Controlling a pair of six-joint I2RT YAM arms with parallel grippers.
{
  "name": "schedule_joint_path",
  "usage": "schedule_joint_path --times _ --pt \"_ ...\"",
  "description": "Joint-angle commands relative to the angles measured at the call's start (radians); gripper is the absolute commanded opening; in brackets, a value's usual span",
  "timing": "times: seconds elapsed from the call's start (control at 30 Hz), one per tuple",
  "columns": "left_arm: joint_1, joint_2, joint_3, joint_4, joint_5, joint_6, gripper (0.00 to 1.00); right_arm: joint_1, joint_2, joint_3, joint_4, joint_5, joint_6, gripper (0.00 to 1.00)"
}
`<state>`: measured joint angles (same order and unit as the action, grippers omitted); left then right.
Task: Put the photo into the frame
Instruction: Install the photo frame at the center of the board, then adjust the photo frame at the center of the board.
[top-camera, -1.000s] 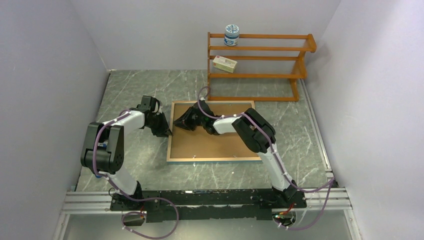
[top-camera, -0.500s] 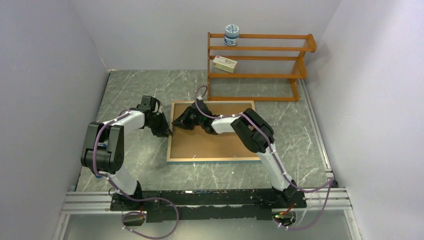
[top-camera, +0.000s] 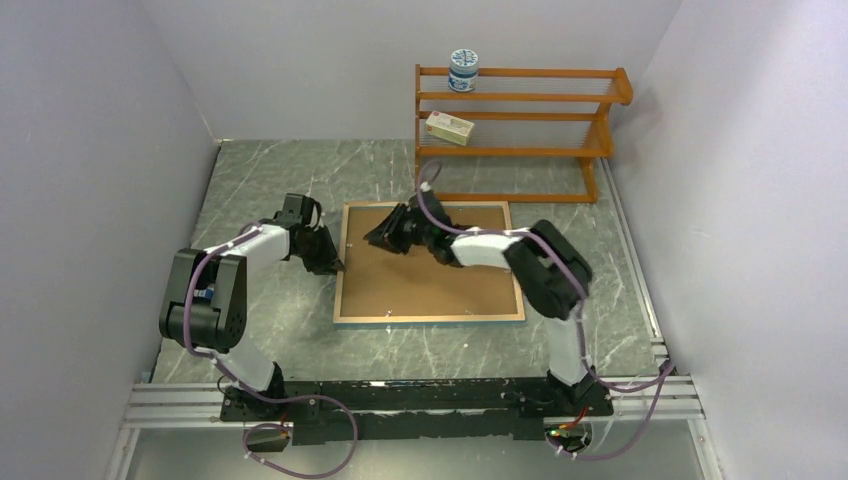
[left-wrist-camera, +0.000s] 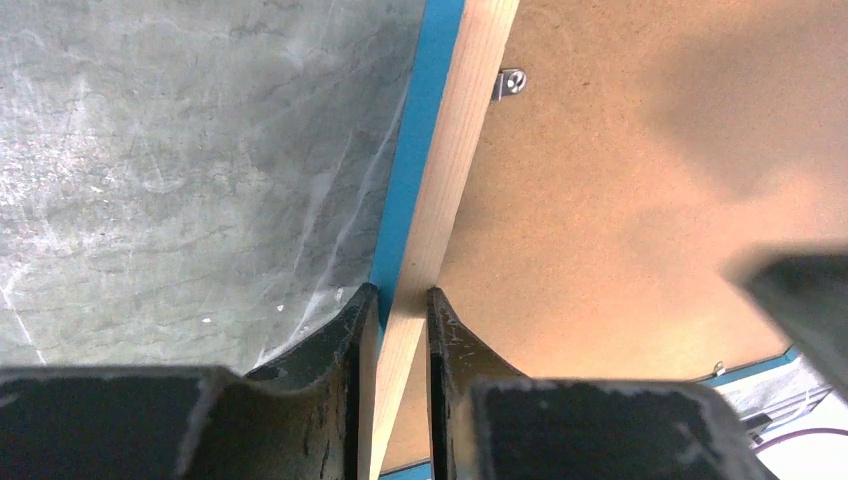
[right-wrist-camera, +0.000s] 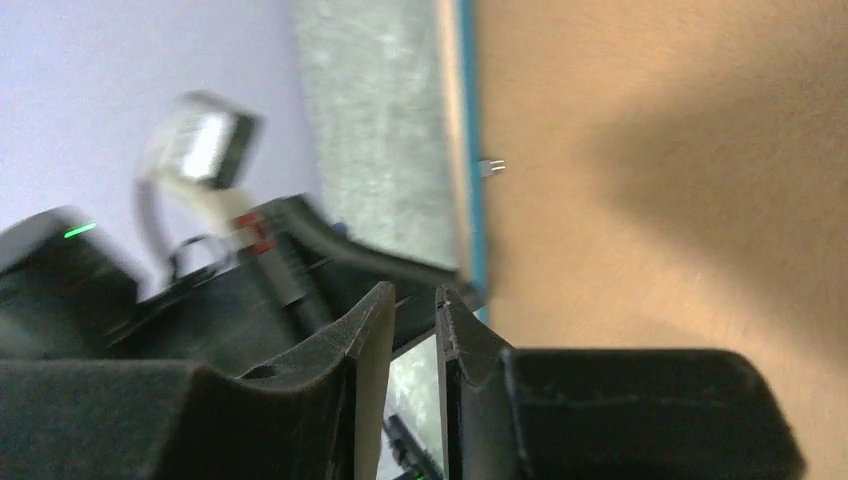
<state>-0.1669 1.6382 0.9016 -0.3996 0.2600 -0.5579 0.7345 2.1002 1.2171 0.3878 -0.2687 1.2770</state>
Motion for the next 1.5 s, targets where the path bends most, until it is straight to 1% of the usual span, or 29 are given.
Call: schedule_joint_path --times 0.0,0.13,0.27,0.33,0.47,0.53,0.63,0.67,0.73,0.9,1.1,1.23,1.3,1.4,1.47 --pt "-0.029 0.028 -0.007 -0.011 -0.077 -0.028 0.16 -0.055 -0.297 -0.084 -0.110 0.047 -0.112 0.27" --pt "-0.029 0.043 0.130 -0.061 -0.121 -0.006 0.22 -0.142 -0.522 -0.254 -0.185 0.073 -0.152 0.29" --pt "-0.029 0.063 0.250 -0.080 -0.144 -0.002 0.26 -0.181 -0.726 -0.332 -0.410 0.208 -0.293 0.34" --pt "-0.029 0.073 0.292 -0.087 -0.146 -0.004 0.28 -0.188 -0.804 -0.365 -0.499 0.255 -0.331 0.36" --pt "-0.029 0.091 0.357 -0.093 -0.149 0.005 0.31 -0.204 -0.911 -0.442 -0.602 0.266 -0.346 0.39" --pt "-0.029 0.096 0.379 -0.093 -0.148 0.008 0.33 -0.210 -0.937 -0.471 -0.649 0.292 -0.335 0.40" --pt "-0.029 0.106 0.410 -0.074 -0.136 0.027 0.41 -0.211 -0.970 -0.515 -0.695 0.294 -0.317 0.41" --pt "-0.029 0.115 0.428 -0.066 -0.128 0.036 0.44 -0.210 -0.980 -0.532 -0.709 0.293 -0.313 0.43" --pt "-0.029 0.143 0.464 -0.037 -0.110 0.060 0.47 -0.213 -0.999 -0.563 -0.734 0.276 -0.307 0.50" --pt "-0.028 0.271 0.580 0.042 -0.036 0.094 0.52 -0.219 -1.045 -0.645 -0.730 0.146 -0.309 0.59" --pt "-0.028 0.447 0.771 0.102 0.084 0.099 0.60 -0.224 -1.019 -0.731 -0.640 -0.027 -0.358 0.63" --pt "-0.033 0.540 0.863 0.119 0.157 0.108 0.62 -0.228 -0.979 -0.779 -0.543 -0.137 -0.369 0.64" --pt "-0.034 0.590 0.905 0.097 0.179 0.119 0.62 -0.228 -0.940 -0.781 -0.522 -0.174 -0.383 0.64" --pt "-0.034 0.641 0.931 0.047 0.204 0.141 0.60 -0.228 -0.906 -0.777 -0.529 -0.177 -0.398 0.65" --pt "-0.034 0.648 0.902 0.044 0.219 0.147 0.59 -0.227 -0.900 -0.782 -0.524 -0.160 -0.400 0.65"
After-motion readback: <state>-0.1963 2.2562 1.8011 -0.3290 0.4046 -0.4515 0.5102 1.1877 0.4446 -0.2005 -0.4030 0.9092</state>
